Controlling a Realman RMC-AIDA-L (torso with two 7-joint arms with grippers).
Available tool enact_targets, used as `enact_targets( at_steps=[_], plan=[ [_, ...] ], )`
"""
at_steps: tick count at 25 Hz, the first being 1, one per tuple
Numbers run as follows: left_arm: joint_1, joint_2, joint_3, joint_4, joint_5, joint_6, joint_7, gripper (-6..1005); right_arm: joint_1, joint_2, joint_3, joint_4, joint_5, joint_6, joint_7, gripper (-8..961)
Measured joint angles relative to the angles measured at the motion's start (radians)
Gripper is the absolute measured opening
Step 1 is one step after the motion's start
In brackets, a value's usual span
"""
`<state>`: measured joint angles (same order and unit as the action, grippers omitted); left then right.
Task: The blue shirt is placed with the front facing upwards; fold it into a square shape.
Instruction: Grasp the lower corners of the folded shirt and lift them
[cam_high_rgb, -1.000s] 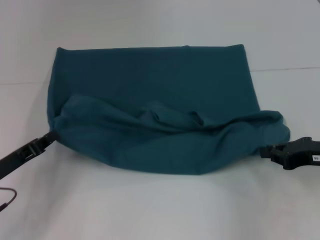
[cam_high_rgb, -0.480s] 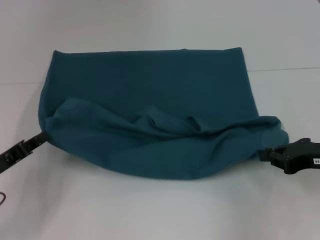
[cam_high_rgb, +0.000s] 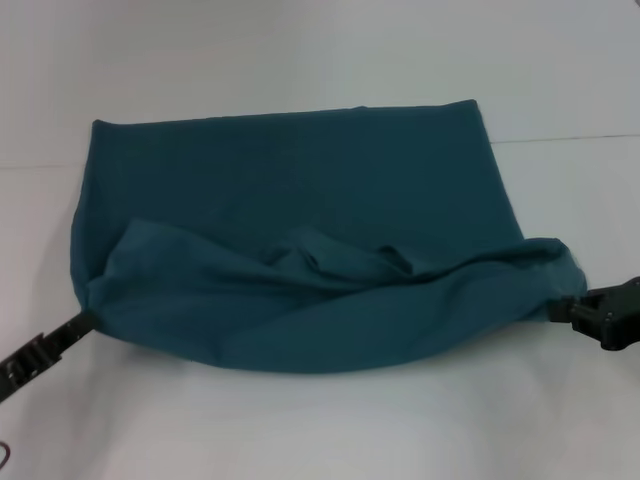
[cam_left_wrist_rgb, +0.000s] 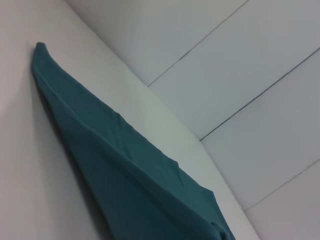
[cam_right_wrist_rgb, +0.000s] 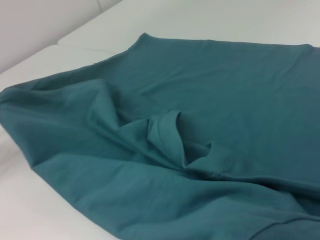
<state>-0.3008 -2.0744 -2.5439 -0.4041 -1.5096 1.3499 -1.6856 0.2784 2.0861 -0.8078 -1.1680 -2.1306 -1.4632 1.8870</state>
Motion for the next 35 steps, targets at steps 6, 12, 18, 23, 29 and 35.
enact_targets(
  at_steps=[6,12,18,23,29,35],
  plan=[
    [0.019,-0.022,-0.002,0.007,0.002,0.052,0.001,19,-0.014,0.004,0.005,0.004,0.000,-0.015,-0.011,24],
    [0.021,-0.030,-0.001,-0.001,0.004,0.073,0.001,20,-0.019,0.003,0.018,0.006,0.006,-0.018,-0.016,25],
    [0.015,-0.034,-0.050,-0.014,-0.001,0.099,0.000,20,0.006,0.003,0.036,0.005,0.013,-0.016,-0.016,25],
    [0.014,-0.035,-0.076,-0.028,-0.001,0.135,0.004,19,0.021,0.002,0.052,-0.011,0.024,-0.039,-0.006,24],
    [0.035,-0.034,-0.083,-0.031,-0.002,0.194,0.012,19,0.011,0.004,0.093,-0.027,0.045,-0.100,-0.010,25],
    [0.048,-0.032,-0.171,-0.035,-0.002,0.317,0.013,20,0.003,0.002,0.166,-0.062,0.116,-0.184,-0.016,25]
  ],
)
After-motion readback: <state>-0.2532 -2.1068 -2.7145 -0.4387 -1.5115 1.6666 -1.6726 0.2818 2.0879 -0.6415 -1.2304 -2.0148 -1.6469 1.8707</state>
